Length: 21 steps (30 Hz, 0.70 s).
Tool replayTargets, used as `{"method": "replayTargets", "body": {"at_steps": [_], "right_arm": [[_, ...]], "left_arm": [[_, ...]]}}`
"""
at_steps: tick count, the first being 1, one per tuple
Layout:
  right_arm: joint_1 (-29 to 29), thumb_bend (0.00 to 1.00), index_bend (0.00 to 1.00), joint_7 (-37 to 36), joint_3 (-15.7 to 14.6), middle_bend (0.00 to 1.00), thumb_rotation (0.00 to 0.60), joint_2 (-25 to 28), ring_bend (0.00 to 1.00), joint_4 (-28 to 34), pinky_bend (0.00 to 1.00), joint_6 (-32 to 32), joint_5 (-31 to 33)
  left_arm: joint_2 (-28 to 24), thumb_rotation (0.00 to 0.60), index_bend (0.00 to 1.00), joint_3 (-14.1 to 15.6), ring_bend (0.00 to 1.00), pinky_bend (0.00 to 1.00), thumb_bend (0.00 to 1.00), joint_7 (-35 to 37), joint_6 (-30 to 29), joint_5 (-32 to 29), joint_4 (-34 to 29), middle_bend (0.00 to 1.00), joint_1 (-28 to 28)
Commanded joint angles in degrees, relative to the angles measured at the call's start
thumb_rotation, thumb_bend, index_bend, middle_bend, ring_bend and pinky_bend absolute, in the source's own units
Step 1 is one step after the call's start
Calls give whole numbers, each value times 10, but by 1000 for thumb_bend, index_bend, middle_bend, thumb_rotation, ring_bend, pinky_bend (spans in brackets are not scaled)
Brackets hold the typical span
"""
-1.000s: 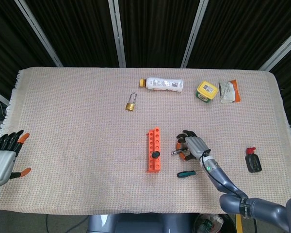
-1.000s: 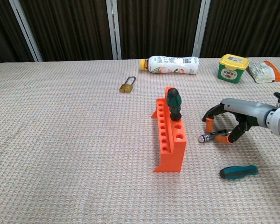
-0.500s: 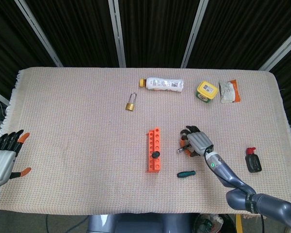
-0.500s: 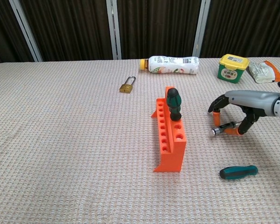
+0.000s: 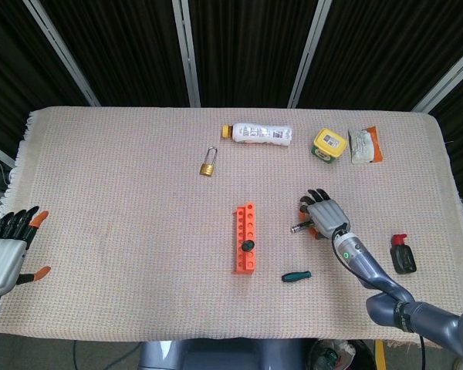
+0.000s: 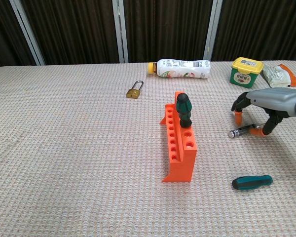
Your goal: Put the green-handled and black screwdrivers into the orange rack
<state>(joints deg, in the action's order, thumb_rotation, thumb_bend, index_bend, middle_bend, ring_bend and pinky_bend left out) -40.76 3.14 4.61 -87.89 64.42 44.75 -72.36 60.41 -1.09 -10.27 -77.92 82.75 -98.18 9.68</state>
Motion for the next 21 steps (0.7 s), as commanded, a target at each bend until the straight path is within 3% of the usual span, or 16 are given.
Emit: {"method": "replayTargets", "body": {"at_steps": [1, 21], "right_arm": [[7, 288, 416, 14, -6, 158, 600, -18, 0, -24, 0, 18, -11], [24, 284, 449, 108, -16, 158, 600, -32, 0, -15, 0, 71, -39]], "left_arm": [[-1, 600, 75, 0, 0, 0, 89, 0, -1, 0, -1, 0, 0], [0, 600, 74, 1, 0, 0, 88, 12, 3, 1, 6, 0, 0]]}}
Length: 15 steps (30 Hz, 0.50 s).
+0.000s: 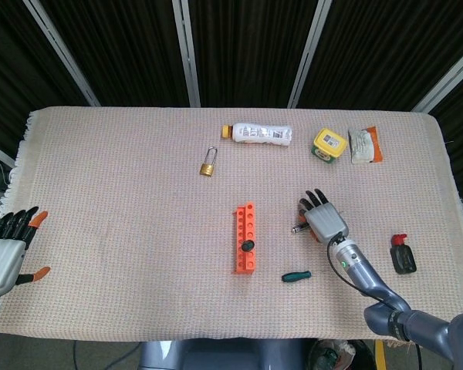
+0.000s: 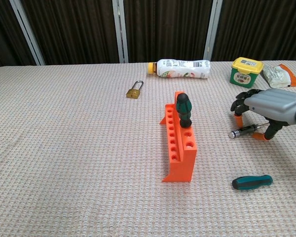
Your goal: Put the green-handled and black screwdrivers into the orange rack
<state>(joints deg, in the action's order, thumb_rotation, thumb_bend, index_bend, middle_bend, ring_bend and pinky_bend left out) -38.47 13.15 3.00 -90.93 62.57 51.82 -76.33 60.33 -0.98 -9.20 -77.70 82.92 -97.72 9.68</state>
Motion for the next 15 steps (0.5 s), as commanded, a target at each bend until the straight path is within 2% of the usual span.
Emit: {"method": "replayTargets", "body": {"at_steps": [1, 10, 15], "right_arm": [[1, 283, 454, 10, 1, 158, 600, -1, 0, 5, 0, 1, 1], [-2, 284, 513, 31, 8, 161, 600, -11, 0, 2, 0, -11, 14], [-4, 357, 571, 29, 13, 195, 600, -13, 0, 1, 0, -13, 16]], "left_arm": [[1, 600, 74, 0, 0, 0, 88, 2, 1, -1, 2, 0, 0], [3, 600, 74, 0, 0, 0, 88, 9, 5, -3, 9, 0, 1], [3, 600, 74, 0, 0, 0, 88, 12, 4, -5, 11, 0, -1]]}}
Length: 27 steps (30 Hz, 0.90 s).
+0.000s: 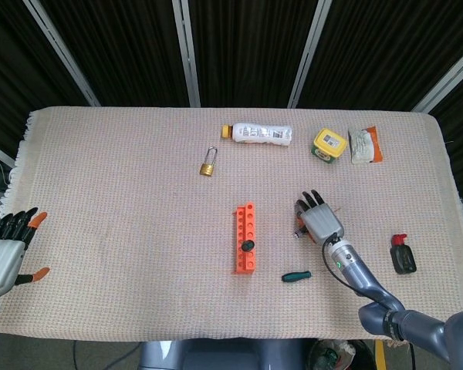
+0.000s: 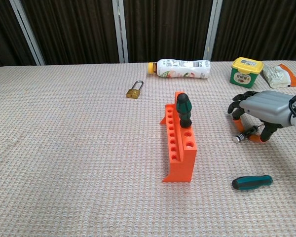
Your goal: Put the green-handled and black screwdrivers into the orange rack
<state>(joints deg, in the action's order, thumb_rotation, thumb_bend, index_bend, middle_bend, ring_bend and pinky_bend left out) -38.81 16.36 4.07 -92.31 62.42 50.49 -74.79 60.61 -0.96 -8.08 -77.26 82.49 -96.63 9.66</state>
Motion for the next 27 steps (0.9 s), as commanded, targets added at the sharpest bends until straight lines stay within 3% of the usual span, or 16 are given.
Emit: {"method": "replayTargets", "body": {"at_steps": [1, 11, 17, 22, 27], "right_arm": [[0, 368, 575, -6, 4, 198, 600, 2, 0, 6, 0, 0, 1], [3, 400, 582, -197, 77, 206, 600, 119, 0, 168, 0, -57, 65], [5, 401, 587, -366, 119, 208, 600, 186, 0, 242, 0, -133, 87], [9, 401, 591, -529, 157, 208, 600, 222, 0, 278, 0, -197, 64], [13, 401, 591, -662, 183, 209, 600, 235, 0, 289, 0, -222, 3]], "left_arm": [[0, 600, 74, 0, 0, 0, 89, 2, -1, -1, 1, 0, -1], [1, 600, 74, 1, 0, 0, 89, 0, 2, 4, -2, 0, 2], [1, 600, 74, 2, 0, 0, 89, -5, 3, 8, -8, 0, 3], [0, 600, 74, 4, 0, 0, 90, -11, 4, 13, -14, 0, 5], [-2, 600, 74, 5, 0, 0, 88, -15, 5, 14, -19, 0, 5]]}}
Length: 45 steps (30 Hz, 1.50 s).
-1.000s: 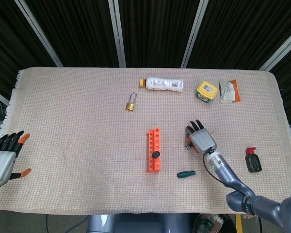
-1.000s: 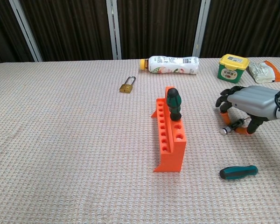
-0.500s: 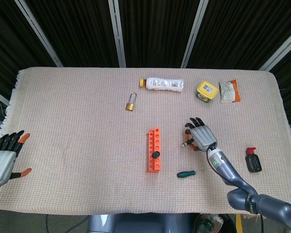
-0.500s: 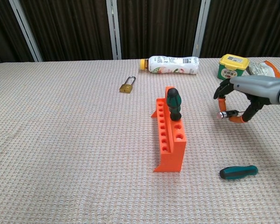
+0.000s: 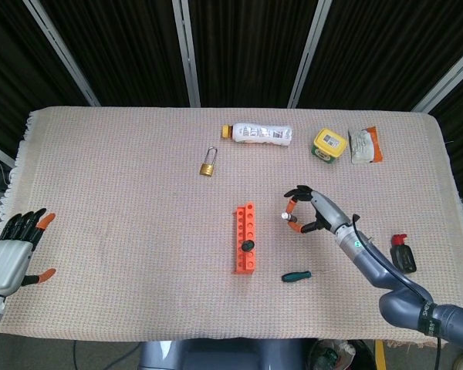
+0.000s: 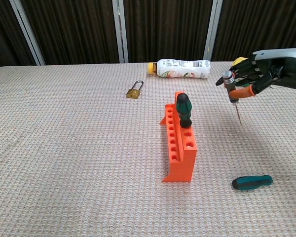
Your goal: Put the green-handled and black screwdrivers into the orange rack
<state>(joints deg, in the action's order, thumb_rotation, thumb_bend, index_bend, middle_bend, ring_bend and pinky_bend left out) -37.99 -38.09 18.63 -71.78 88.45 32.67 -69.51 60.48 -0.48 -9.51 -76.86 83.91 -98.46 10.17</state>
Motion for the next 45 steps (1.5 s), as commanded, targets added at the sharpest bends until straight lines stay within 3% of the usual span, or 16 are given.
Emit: {"method": "replayTargets", "body": {"at_steps": [1, 11, 17, 27, 45], "right_arm": [[5, 401, 592, -136, 41, 209, 600, 32, 0, 31, 0, -45, -59], [-12, 401, 593, -314, 54, 211, 600, 46, 0, 41, 0, -27, -147], [-34, 400, 594, -393, 38, 210, 600, 46, 0, 34, 0, -8, -183], [-70, 400, 597, -419, 11, 211, 600, 37, 0, 17, 0, 8, -181], [-104, 401, 597, -383, -24, 211, 600, 16, 0, 8, 0, 12, -140]], "left_arm": [[-1, 600, 74, 1, 0, 0, 88, -2, 1, 0, -2, 0, 0], [-4, 600, 74, 2, 0, 0, 88, -9, 6, -3, -9, 0, 2], [-5, 600, 74, 1, 0, 0, 86, -11, 7, -3, -11, 0, 4], [-7, 600, 74, -2, 0, 0, 89, -7, 5, -1, -9, 0, 6], [-5, 600, 74, -3, 0, 0, 89, 3, 4, -4, 0, 0, 6]]}}
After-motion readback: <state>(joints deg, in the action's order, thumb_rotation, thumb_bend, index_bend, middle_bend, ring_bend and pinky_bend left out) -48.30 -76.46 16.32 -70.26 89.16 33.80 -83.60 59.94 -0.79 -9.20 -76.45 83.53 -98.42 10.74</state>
